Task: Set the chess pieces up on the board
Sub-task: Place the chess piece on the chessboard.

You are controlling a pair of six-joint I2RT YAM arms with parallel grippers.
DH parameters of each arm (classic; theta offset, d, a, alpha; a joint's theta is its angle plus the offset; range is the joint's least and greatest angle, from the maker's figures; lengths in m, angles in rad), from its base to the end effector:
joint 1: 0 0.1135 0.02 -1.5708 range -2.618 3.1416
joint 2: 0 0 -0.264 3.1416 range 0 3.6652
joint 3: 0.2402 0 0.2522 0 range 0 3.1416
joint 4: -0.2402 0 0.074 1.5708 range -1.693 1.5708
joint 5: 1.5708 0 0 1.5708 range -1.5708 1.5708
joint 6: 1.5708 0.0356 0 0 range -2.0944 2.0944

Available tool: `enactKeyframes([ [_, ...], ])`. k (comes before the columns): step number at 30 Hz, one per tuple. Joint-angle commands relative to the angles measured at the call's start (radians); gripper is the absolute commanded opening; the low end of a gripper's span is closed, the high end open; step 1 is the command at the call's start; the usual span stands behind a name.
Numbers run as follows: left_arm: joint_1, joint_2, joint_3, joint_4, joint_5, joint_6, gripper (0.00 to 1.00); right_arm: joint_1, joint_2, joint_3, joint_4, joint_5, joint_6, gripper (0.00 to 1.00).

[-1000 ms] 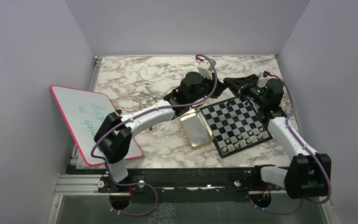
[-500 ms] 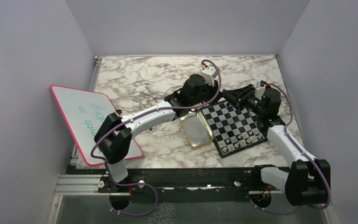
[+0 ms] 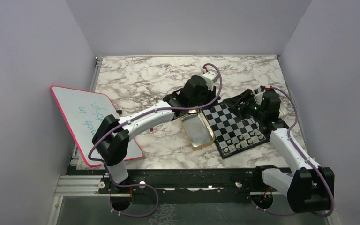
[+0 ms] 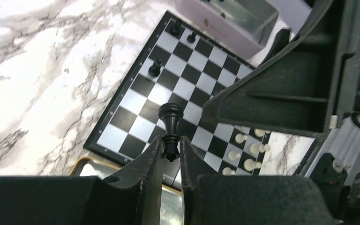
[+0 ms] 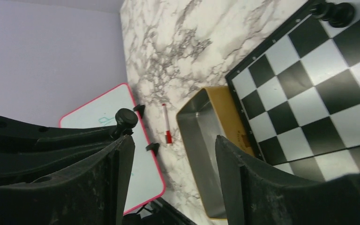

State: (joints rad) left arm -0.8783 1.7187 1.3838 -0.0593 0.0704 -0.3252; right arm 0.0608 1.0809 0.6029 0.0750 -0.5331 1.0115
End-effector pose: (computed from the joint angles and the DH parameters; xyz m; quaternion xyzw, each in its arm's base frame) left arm 0.2605 -0.3180 0.3087 0.2458 0.7944 -0.3381 0.4406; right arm 0.2356 0.0325 0.2460 0.2392 0.7821 0.4606 0.3449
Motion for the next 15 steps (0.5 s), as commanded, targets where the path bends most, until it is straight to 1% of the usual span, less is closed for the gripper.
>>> enactKeyframes([
  [1,0.006,-0.03,0.047,-0.118,0.014,0.028,0.06,0.001,-0.045,0.055,-0.175,0.17,-0.15,0.7],
  [3,0.005,-0.015,0.077,-0.169,0.017,0.03,0.07,0.002,-0.057,0.071,-0.21,0.232,-0.204,0.7],
  [6,0.006,0.021,0.151,-0.252,0.038,0.022,0.11,0.001,-0.067,0.107,-0.278,0.319,-0.343,0.7],
  [8,0.006,0.051,0.196,-0.296,0.061,0.007,0.11,0.002,-0.067,0.128,-0.31,0.352,-0.417,0.67],
  [9,0.006,0.067,0.22,-0.318,0.074,-0.001,0.12,0.002,-0.065,0.138,-0.319,0.345,-0.45,0.64],
  [12,0.006,0.127,0.302,-0.396,0.113,-0.022,0.12,0.002,-0.051,0.162,-0.32,0.243,-0.56,0.56],
  [15,0.006,0.17,0.348,-0.438,0.145,-0.028,0.12,0.002,-0.027,0.189,-0.349,0.213,-0.584,0.44],
])
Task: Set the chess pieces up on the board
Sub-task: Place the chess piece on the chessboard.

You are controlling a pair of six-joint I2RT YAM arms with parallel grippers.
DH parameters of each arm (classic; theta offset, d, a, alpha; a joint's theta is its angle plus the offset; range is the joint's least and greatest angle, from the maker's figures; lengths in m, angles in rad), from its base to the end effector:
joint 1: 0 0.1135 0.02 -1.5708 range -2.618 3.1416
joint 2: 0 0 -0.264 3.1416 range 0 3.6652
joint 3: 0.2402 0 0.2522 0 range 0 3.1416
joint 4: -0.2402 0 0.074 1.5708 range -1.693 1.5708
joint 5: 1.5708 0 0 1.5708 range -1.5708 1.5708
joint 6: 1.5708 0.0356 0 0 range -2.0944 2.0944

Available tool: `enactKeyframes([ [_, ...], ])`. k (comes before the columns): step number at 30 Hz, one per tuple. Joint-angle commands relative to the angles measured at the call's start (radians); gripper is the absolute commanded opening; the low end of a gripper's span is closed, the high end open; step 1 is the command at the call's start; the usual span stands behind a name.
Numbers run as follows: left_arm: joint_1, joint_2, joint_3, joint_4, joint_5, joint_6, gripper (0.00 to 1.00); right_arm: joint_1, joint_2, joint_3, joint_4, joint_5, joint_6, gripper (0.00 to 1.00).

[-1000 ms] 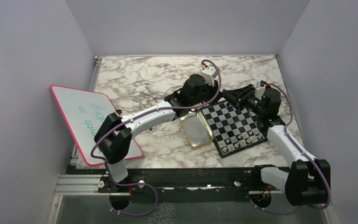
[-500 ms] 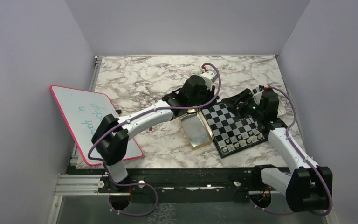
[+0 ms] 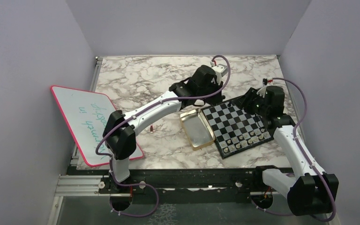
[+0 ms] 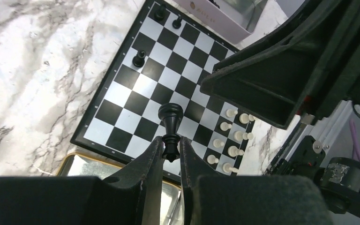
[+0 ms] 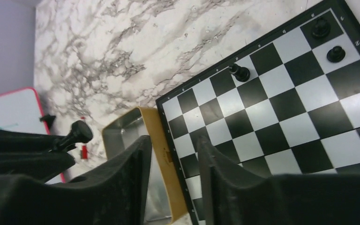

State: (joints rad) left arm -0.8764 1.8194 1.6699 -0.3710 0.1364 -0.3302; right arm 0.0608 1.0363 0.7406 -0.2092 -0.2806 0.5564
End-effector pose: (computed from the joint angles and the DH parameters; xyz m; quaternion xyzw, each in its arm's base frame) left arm 0.2720 -0.3342 0.3379 0.2657 0.8220 -0.3323 0.3784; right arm 0.2310 0.0239 0.2743 0.1403 0.8442 0.2676 0.4427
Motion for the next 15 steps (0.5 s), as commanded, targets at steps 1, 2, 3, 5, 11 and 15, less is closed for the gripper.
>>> enactKeyframes([
  [1,0.004,0.076,0.064,-0.127,0.084,-0.024,0.12,0.002,0.022,0.053,-0.055,-0.055,-0.122,0.4],
  [2,0.004,0.082,0.065,-0.127,0.086,-0.023,0.12,0.002,0.028,0.051,-0.033,-0.092,-0.123,0.38],
  [3,0.004,0.092,0.068,-0.128,0.087,-0.02,0.12,0.002,0.037,0.048,-0.008,-0.137,-0.118,0.36],
  [5,0.004,0.111,0.077,-0.134,0.104,-0.018,0.12,0.002,0.057,0.051,0.021,-0.203,-0.084,0.34],
  [11,0.004,0.167,0.119,-0.16,0.131,-0.01,0.13,0.002,0.087,0.033,0.092,-0.217,-0.046,0.31],
  [15,0.004,0.206,0.164,-0.17,0.147,-0.01,0.14,0.004,0.139,0.04,0.084,-0.245,-0.066,0.26],
])
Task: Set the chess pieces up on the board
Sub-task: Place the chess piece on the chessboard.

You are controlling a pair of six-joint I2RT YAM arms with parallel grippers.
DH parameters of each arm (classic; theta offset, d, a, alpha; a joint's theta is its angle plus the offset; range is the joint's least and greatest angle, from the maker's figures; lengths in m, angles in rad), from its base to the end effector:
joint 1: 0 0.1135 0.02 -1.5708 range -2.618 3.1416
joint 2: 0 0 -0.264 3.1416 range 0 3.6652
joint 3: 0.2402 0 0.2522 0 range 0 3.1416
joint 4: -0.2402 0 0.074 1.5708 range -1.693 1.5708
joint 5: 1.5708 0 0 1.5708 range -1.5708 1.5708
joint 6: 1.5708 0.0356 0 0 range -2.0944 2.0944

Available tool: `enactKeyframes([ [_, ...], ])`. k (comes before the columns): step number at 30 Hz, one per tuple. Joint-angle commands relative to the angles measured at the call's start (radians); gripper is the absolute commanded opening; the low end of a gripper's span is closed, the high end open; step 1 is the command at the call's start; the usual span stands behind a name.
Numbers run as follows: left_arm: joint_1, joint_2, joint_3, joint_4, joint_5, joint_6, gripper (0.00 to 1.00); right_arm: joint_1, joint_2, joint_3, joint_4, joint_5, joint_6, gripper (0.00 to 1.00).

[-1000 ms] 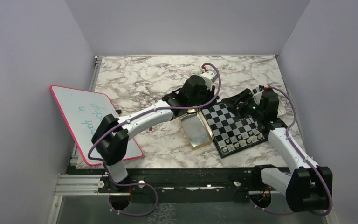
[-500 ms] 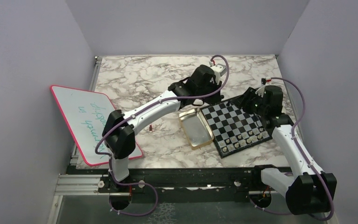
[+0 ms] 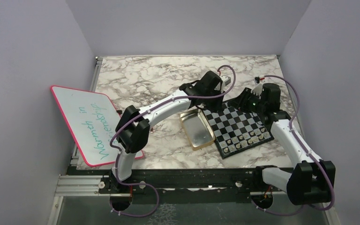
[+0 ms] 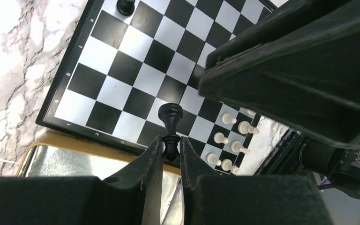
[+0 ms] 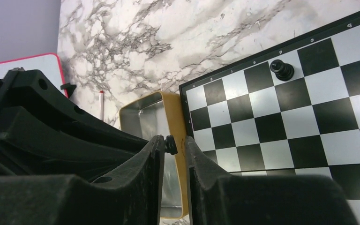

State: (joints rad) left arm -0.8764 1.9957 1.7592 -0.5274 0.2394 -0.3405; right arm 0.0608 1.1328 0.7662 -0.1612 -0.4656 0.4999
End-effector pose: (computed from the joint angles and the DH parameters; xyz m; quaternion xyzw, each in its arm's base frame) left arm 0.2875 -0.3585 0.2798 0.2870 0.8681 -0.3129 0.2571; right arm 0.2482 0.0311 0.2675 0.0716 0.8485 0.3263 0.4105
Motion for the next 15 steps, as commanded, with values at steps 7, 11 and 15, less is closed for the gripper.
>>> enactKeyframes([
  [7,0.004,0.092,0.138,-0.021,0.079,-0.018,0.14,0.021,0.068,-0.041,0.047,-0.029,-0.039,0.22],
  [11,0.004,0.121,0.161,-0.024,0.094,-0.025,0.18,0.028,0.074,-0.08,0.063,-0.019,-0.041,0.19],
  [15,0.004,0.14,0.176,-0.023,0.09,-0.026,0.19,0.028,0.065,-0.135,0.086,0.014,-0.025,0.19],
])
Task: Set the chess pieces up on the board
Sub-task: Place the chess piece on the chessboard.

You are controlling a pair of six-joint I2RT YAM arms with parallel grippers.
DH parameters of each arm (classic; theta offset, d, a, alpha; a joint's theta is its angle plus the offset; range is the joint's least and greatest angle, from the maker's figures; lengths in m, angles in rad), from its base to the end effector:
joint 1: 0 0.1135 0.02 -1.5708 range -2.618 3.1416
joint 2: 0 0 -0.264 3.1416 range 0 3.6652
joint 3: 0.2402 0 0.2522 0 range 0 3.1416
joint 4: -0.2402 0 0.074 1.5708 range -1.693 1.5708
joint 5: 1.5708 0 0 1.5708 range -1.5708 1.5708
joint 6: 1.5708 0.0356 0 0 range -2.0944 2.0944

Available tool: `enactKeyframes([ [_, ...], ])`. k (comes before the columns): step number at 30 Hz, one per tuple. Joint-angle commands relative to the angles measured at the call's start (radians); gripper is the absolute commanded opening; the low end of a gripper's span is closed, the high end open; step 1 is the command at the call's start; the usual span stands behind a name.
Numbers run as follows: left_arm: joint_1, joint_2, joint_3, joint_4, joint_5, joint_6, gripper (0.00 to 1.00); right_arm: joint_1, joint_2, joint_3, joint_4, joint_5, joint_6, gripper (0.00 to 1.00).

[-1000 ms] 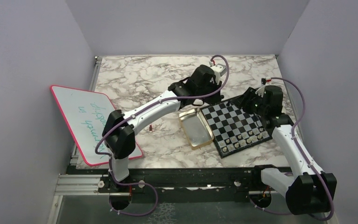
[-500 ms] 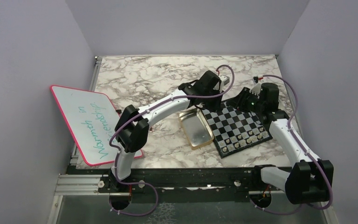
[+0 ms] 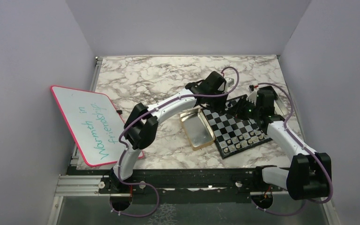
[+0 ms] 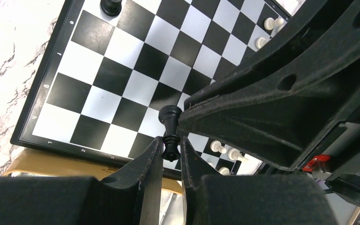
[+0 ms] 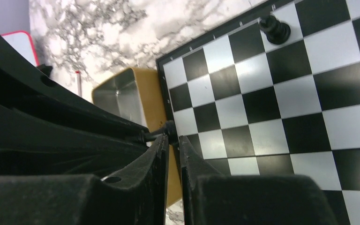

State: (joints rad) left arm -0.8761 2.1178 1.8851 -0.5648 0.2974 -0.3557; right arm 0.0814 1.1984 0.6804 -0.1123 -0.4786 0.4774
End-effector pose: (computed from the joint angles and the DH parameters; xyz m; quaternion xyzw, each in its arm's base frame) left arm 0.3024 -0.3793 0.2636 0.2896 0.8707 -0.3274 0.2251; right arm 0.2496 0.0368 0.2280 0.0651 0.8703 0.3245 0.3649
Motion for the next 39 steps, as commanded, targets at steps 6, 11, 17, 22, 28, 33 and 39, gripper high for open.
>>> enactKeyframes([
  [6,0.003,0.046,0.072,0.014,0.011,-0.008,0.19,0.008,0.01,-0.069,0.047,0.04,-0.003,0.18],
  [11,0.003,0.068,0.087,0.014,0.018,-0.001,0.19,0.008,0.013,-0.078,0.059,0.042,-0.002,0.18],
  [17,0.004,0.085,0.103,-0.017,-0.048,0.014,0.19,0.009,-0.014,-0.053,-0.027,0.118,-0.014,0.24],
  [22,0.006,0.127,0.158,-0.103,-0.099,0.04,0.19,0.008,-0.104,-0.038,-0.105,0.211,-0.02,0.34],
  [28,0.006,0.17,0.204,-0.165,-0.114,0.049,0.2,0.008,-0.175,-0.032,-0.137,0.258,-0.017,0.39],
  [33,0.006,0.198,0.238,-0.204,-0.117,0.056,0.23,0.009,-0.176,-0.027,-0.139,0.269,-0.017,0.4],
  [39,0.006,0.238,0.276,-0.25,-0.117,0.068,0.25,0.008,-0.169,-0.026,-0.135,0.256,-0.014,0.41],
])
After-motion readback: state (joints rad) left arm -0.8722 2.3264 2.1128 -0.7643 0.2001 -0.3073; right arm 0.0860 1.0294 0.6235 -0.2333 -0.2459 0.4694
